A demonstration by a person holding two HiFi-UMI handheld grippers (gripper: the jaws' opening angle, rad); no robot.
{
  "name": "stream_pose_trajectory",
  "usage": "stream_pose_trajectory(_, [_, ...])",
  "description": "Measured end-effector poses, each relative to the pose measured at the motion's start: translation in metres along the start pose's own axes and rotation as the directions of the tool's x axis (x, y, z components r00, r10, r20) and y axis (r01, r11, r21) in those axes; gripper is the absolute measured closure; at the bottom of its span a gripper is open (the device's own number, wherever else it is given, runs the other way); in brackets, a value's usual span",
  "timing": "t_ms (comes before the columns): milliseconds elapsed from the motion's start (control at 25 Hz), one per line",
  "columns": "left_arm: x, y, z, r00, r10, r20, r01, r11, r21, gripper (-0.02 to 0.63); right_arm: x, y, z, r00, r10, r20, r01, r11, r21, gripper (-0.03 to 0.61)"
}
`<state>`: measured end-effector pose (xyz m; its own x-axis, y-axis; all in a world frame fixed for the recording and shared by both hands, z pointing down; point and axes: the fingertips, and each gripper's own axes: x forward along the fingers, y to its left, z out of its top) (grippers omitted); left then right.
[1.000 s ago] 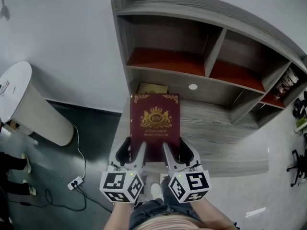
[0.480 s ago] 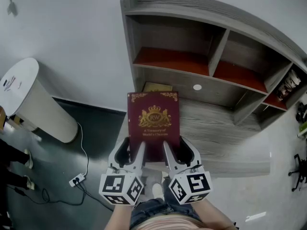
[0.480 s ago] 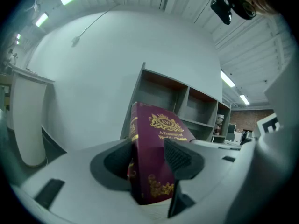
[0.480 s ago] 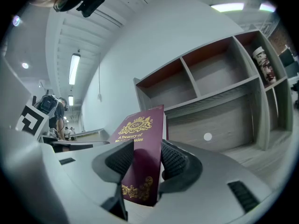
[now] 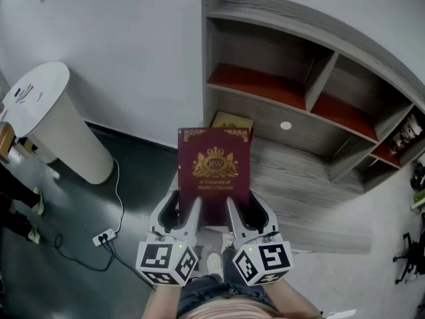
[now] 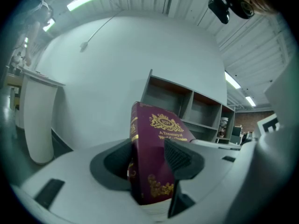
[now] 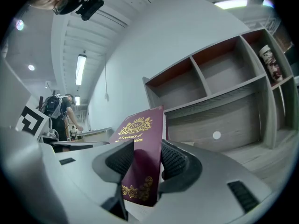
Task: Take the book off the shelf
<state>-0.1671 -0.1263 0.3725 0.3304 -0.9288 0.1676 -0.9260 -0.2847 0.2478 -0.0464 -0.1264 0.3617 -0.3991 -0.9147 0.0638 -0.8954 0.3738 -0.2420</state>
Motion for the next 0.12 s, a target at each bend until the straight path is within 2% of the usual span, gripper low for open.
stream_pose_trajectory(120, [-0.019, 0.019, 0.001, 1.0, 0.022, 0.006, -0.022, 1.0, -0.004, 0.394, 0.001, 0.024, -0.007, 1.0, 0.019, -0.004, -0.019, 1.0, -0.001, 0.4])
